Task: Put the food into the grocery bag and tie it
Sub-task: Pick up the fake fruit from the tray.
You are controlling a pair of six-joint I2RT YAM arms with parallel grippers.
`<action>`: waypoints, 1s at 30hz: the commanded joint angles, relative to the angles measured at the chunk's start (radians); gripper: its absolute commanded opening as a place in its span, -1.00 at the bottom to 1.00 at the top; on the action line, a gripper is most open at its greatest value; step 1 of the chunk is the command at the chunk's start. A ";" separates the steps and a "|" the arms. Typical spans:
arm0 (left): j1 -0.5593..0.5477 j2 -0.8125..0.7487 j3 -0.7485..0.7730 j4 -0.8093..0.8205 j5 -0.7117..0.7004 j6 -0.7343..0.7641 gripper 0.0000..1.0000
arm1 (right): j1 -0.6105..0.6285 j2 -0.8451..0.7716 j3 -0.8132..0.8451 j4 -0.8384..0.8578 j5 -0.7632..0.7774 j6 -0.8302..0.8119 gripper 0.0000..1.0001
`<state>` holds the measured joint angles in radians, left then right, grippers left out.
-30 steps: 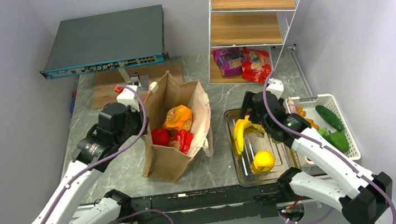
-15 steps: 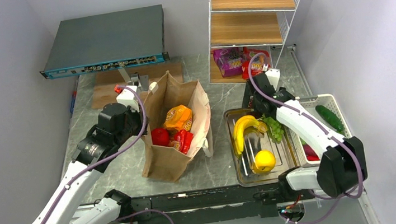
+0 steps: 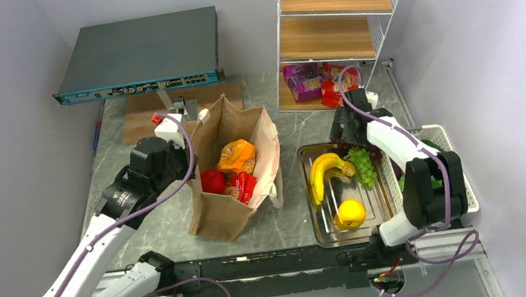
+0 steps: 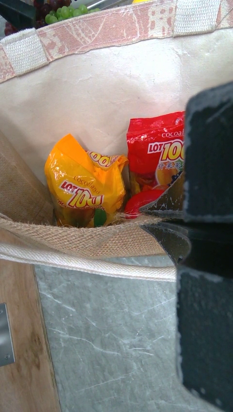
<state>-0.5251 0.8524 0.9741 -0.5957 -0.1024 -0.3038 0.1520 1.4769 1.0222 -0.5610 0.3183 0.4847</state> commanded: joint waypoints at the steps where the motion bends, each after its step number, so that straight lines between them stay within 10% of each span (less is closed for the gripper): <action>1: 0.007 -0.020 0.015 0.105 -0.010 0.017 -1.00 | -0.031 0.045 0.054 0.074 -0.072 -0.021 1.00; 11: 0.007 -0.017 0.014 0.107 -0.013 0.015 -1.00 | -0.044 0.158 0.027 0.147 -0.080 -0.036 0.89; 30: 0.007 0.004 0.013 0.105 -0.014 0.014 -1.00 | -0.049 0.112 0.007 0.144 -0.049 -0.070 -0.57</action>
<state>-0.5247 0.8574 0.9726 -0.5938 -0.1024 -0.3038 0.1062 1.6501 1.0267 -0.4248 0.2523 0.4259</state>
